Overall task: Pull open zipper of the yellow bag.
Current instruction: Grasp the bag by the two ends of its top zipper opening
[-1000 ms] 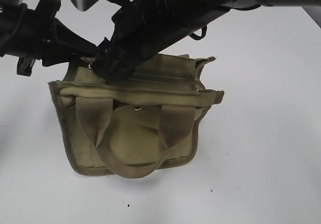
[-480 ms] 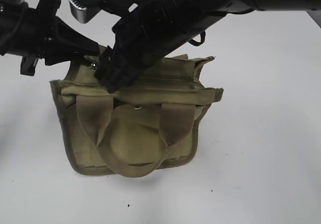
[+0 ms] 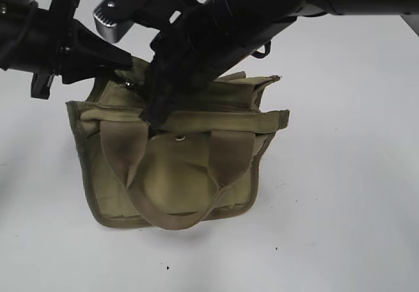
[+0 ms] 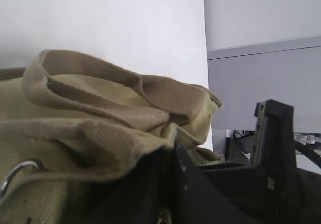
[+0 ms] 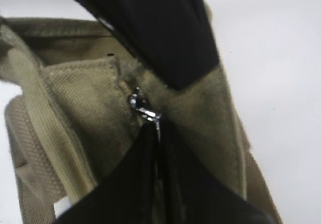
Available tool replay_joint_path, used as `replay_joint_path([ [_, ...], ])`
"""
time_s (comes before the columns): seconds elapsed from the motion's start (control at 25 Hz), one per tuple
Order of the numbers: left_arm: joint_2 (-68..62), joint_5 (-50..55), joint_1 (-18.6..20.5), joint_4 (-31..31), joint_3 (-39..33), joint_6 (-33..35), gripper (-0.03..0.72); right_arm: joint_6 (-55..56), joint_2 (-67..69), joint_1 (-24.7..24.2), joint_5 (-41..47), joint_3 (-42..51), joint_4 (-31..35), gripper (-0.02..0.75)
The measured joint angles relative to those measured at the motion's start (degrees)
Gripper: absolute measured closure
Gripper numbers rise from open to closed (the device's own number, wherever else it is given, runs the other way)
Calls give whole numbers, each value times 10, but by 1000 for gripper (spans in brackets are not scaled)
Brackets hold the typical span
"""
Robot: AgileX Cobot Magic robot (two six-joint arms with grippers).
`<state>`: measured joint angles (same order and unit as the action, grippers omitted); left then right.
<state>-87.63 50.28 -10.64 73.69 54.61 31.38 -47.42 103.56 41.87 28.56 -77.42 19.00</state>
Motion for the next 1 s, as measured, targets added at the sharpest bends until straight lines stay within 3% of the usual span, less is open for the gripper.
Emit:
replay_joint_path([
  [0.08, 0, 0, 0, 2, 0, 0, 675, 0, 1, 0, 7, 0, 0, 736],
  [0.44, -1, 9, 0, 15, -2, 6, 675, 10, -12, -24, 86, -3, -13, 736],
  [1.0, 0, 12, -1, 20, -2, 6, 676, 119, -30, -215, 325, -3, -21, 736],
])
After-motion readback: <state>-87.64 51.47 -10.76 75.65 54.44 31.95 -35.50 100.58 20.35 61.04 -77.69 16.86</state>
